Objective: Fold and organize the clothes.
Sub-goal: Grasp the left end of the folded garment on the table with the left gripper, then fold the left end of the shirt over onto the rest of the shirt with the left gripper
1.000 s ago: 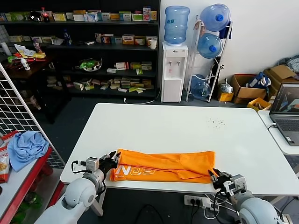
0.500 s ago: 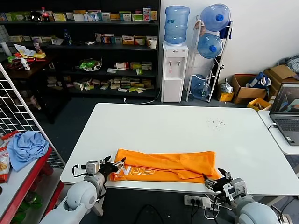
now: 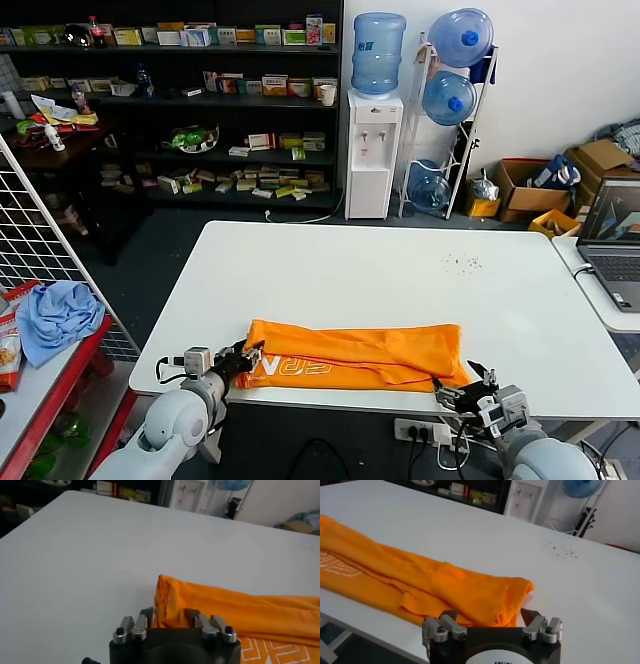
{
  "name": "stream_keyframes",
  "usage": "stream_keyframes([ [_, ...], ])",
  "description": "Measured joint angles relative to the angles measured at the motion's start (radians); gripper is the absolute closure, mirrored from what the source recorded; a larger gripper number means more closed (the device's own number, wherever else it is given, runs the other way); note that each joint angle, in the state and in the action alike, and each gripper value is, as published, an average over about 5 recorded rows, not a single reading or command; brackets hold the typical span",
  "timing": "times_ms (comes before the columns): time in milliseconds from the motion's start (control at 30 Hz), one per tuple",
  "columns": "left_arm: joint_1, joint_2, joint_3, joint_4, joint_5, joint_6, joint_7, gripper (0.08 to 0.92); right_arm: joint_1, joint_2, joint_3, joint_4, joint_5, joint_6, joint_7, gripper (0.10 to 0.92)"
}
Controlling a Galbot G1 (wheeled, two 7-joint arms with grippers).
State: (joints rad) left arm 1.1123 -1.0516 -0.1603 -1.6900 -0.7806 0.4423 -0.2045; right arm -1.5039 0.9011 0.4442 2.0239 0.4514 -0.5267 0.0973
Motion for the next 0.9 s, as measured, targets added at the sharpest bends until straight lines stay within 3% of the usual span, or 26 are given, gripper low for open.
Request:
stream_keyframes([
  [400,0.002,-0.011,0.001,-0.002,-0.006,0.009,0.01,0.875,-0.004,0.003,-0.004,0.004,-0.008,0.009,-0.001,0.203],
  [667,-0.014,0.027,-0.024,0.007,-0.014,-0.003,0.016,0.887,0.005,0.004,-0.006,0.013,-0.008,0.012,-0.001,0.203],
  [900,-0.037,0.119,-0.062,0.036,-0.014,-0.019,0.013,0.887,0.027,0.019,-0.019,0.008,-0.02,0.02,0.002,0.203],
])
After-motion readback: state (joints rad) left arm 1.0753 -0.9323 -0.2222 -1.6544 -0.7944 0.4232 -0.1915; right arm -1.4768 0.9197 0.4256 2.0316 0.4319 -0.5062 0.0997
